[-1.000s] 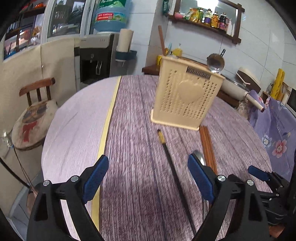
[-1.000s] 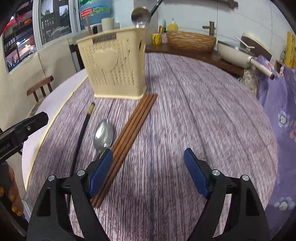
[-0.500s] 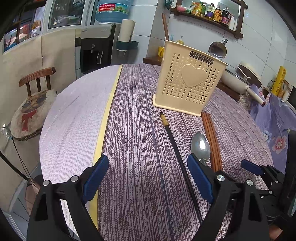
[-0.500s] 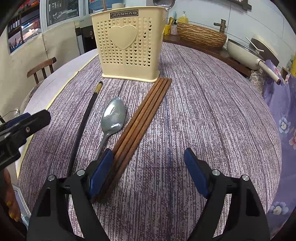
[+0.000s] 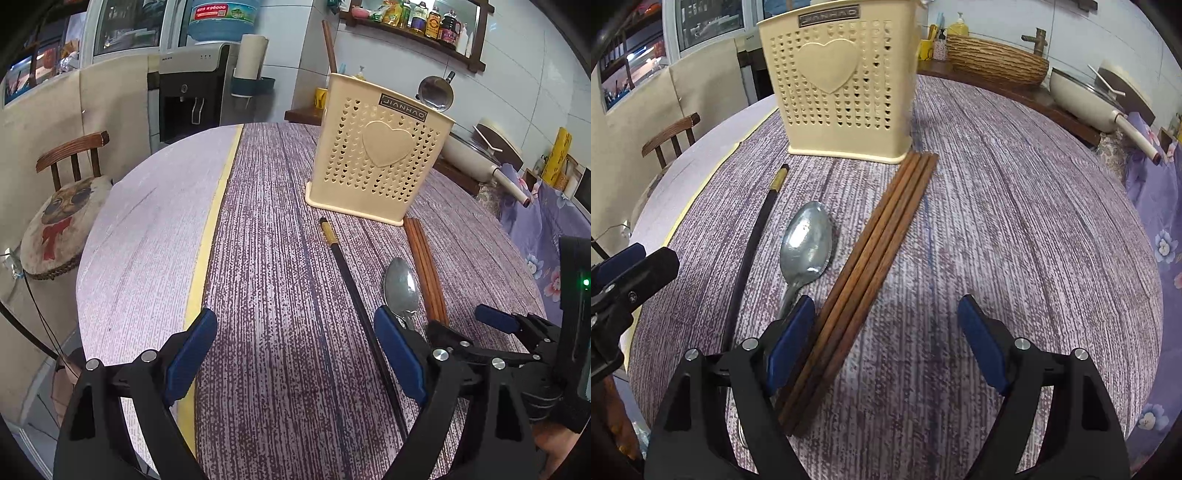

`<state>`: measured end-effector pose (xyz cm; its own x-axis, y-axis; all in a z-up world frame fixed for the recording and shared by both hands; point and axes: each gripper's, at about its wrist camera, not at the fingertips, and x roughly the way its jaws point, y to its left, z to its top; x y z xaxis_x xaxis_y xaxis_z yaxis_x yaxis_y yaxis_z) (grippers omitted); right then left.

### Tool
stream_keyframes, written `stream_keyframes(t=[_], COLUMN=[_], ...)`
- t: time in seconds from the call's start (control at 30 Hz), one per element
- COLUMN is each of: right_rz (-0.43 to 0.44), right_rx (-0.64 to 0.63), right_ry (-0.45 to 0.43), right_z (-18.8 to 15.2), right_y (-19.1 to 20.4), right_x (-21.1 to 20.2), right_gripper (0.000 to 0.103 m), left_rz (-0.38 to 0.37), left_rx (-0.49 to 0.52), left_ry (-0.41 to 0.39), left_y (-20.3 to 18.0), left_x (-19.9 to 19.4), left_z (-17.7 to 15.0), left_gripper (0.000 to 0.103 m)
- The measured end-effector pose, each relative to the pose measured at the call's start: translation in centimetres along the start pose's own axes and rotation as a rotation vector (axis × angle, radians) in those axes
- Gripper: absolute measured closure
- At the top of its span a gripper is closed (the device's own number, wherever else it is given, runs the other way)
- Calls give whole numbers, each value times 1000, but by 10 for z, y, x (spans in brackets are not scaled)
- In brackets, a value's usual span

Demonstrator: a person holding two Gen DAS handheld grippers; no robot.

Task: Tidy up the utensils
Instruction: 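Move both open tools back down over the utensils left on the table, then grasp a brown chopstick with the right tool while the left tool grasps the black gold-tipped chopstick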

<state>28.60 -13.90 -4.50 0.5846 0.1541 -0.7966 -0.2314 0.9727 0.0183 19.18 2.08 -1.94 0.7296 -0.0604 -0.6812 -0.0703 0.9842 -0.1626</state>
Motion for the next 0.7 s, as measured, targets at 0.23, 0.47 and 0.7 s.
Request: stream_keyframes(t=[0.23,0.47,0.7], right_rz=[-18,-30,47], right_rx=[173,100,75], right_ry=[-51,-58,-45], right_z=[-21,-4,33], right_y=[-61,-69,-66], right_x=[-28,-28,0], right_gripper=[31,31,56], left_rz=[-12,-17,7], left_rx=[1,12,42], left_ry=[3,13,52], left_y=[-2,-9,-8], left_x=[3,9,18], left_z=[2,5,7], left_gripper=[18,18,30])
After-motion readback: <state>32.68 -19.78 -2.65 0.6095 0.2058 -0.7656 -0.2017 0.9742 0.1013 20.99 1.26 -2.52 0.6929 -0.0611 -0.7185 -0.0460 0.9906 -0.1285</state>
